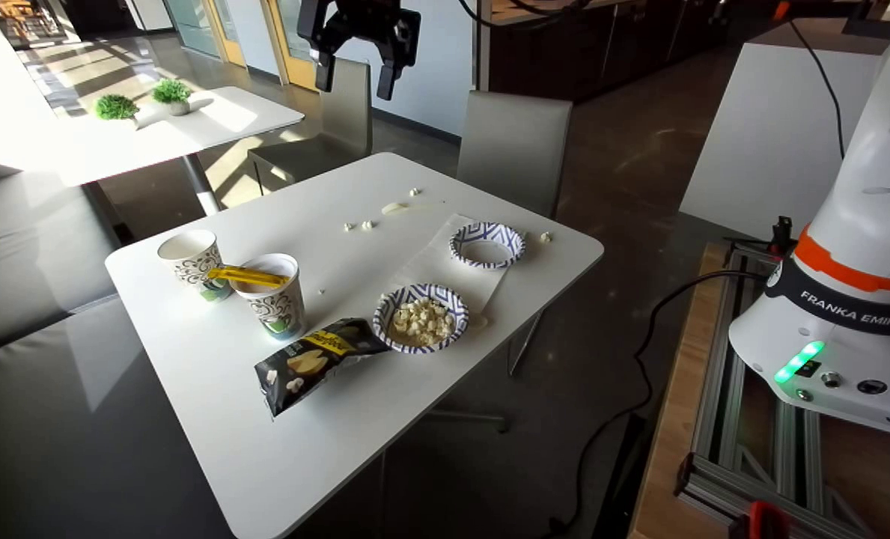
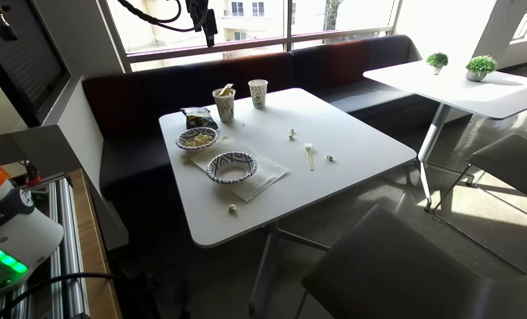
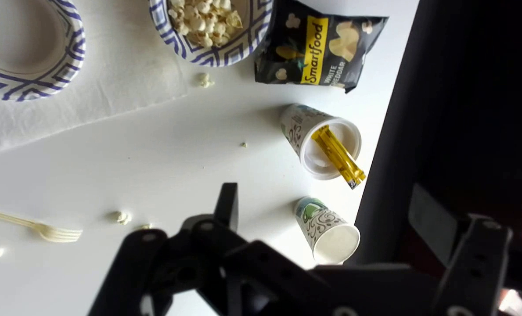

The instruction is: Put the coffee cup at the back in the bowl on the right.

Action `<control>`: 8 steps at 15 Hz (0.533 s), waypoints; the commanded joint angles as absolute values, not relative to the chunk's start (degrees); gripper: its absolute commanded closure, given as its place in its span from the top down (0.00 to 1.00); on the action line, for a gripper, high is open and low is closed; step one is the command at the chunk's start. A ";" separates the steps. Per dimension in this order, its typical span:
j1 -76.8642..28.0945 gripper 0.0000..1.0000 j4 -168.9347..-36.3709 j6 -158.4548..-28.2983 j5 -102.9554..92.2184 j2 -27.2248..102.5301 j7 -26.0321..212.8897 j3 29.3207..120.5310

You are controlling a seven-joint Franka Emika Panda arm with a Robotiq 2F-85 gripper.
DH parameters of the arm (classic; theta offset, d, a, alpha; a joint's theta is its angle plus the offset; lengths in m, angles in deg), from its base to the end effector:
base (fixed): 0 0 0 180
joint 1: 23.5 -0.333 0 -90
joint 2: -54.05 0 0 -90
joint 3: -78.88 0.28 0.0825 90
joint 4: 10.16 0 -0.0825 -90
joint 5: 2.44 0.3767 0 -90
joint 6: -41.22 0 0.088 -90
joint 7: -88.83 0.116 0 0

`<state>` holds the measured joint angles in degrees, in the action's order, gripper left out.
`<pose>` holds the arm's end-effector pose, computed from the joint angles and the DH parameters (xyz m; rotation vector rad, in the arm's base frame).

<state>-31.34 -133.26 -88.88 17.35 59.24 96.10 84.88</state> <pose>0.5214 0.1403 0.4224 -2.8200 0.1133 -0.2230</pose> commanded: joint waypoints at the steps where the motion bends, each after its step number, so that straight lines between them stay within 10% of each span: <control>1: -31.03 1.00 -119.33 -88.77 19.65 45.76 102.53 85.33; 8: -35.57 1.00 -96.24 -85.63 6.99 24.14 114.31 83.83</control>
